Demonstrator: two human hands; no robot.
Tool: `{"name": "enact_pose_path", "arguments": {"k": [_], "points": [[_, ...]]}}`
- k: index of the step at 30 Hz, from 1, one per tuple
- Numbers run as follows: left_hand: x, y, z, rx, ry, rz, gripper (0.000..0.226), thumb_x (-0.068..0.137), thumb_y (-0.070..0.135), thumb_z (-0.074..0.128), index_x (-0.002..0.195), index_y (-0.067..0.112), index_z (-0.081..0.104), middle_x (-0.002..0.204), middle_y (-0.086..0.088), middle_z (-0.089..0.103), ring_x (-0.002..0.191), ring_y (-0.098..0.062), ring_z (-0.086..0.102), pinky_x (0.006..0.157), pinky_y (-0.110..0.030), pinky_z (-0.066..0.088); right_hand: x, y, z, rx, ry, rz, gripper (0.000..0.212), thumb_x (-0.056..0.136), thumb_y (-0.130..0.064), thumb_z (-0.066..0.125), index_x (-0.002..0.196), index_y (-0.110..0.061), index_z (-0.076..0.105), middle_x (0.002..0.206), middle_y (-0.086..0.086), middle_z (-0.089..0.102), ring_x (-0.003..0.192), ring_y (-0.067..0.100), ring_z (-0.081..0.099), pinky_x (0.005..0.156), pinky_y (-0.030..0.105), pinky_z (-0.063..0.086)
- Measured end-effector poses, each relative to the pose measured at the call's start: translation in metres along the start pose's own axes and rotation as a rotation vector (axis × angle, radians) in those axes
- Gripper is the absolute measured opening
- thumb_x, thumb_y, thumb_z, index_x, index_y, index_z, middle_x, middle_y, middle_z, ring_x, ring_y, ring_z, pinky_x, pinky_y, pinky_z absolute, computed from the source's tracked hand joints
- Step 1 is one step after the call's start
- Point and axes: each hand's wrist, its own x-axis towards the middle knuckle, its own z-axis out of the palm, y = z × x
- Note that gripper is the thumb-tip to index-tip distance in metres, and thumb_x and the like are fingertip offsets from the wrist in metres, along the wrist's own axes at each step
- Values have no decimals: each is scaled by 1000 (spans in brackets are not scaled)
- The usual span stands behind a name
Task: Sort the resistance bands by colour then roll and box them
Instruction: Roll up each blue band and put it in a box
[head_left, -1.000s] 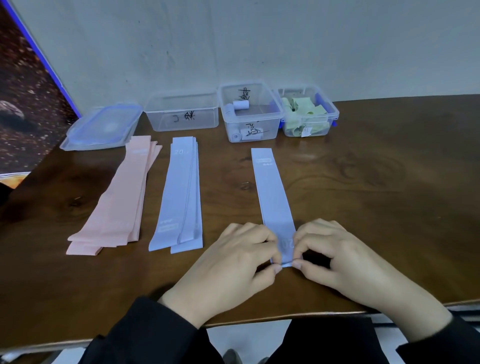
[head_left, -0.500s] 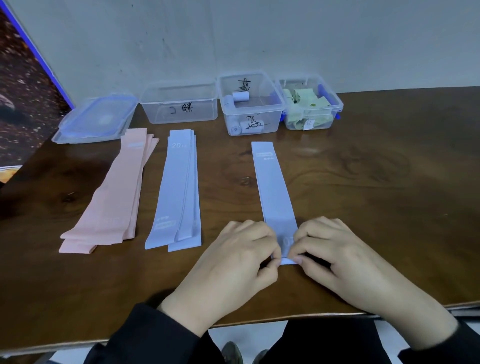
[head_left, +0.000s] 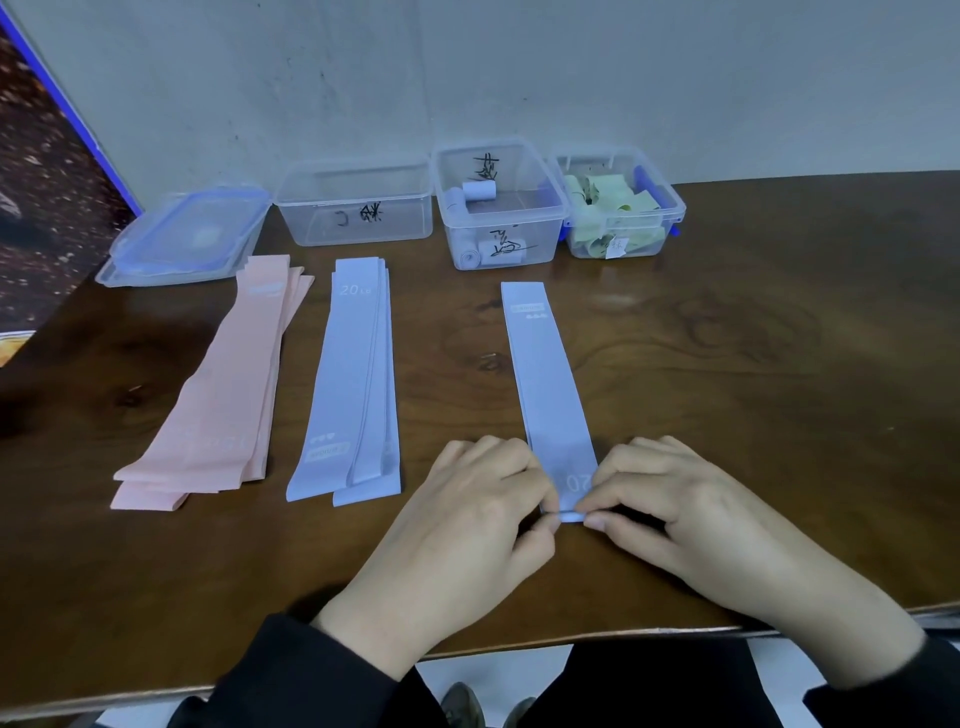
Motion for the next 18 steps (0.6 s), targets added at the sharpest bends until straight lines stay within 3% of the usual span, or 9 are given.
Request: {"name": "enact_pose_path", "arguments": {"k": [6,18], "points": [[5,2,1,-31,3,-42,15,93,38,50,84,30,61,87,19,50,94,-4,45,86,-27,40,3,1,1,42,15,12,7,97,-35,63,94,-32,68,90,-21,56,83,5,55,79,33,45],[5,1,4,-33,83,-76,8,94,34,55,88,30,60,90,17,50,89,-6,47,80,-29,44,1,0,3,-9,76,21,19,97,-38,61,98,-28,77,95,-19,56,83,6,56,73,33,47]]}}
